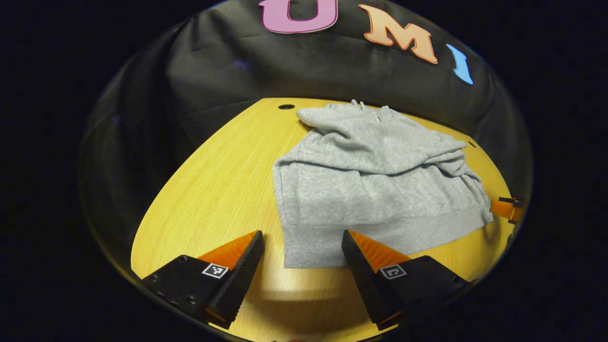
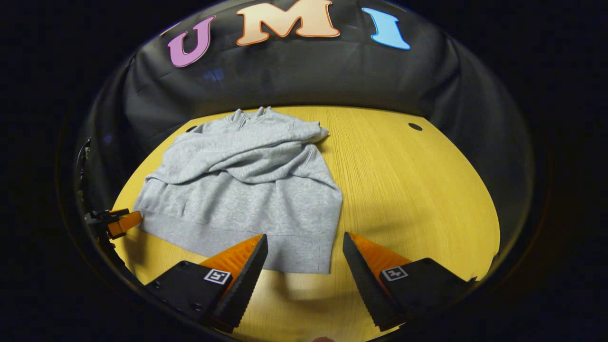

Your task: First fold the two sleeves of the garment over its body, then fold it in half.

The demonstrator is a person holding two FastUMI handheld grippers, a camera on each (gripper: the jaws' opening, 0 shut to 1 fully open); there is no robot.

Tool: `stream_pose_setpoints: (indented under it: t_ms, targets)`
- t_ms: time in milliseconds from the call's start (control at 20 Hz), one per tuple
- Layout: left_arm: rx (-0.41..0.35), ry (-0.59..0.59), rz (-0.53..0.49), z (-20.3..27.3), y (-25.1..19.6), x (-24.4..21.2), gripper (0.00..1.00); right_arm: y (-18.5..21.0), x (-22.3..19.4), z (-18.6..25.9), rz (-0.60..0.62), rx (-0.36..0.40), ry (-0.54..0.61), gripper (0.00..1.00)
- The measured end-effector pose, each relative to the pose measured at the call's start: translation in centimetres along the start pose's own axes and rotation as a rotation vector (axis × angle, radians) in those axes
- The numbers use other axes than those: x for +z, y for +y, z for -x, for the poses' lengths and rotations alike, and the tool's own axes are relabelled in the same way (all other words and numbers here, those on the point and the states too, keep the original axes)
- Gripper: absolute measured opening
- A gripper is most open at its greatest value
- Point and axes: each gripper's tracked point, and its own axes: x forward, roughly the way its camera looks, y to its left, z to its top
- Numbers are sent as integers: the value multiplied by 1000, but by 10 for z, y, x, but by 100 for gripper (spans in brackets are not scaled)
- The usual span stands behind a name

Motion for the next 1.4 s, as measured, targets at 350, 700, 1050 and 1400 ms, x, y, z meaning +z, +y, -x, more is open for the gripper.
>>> stream_pose_setpoints:
  t_ms: [350, 700, 1050, 1400]
  targets:
    - [-32, 15, -15, -1, -4, -5, 95, 9, -28, -8, -3, 7, 105, 99]
    - [-85, 62, -2, -4, -18, -5, 61, 18, -25, -10, 27, 38, 143, 90]
    - [-118, 48, 84, -7, -31, -2, 7, 37, -25, -13, 3, 101, 170, 27]
    - [-119, 90, 97, -8, -31, 1, 0, 39, -18, -16, -25, 107, 166, 3]
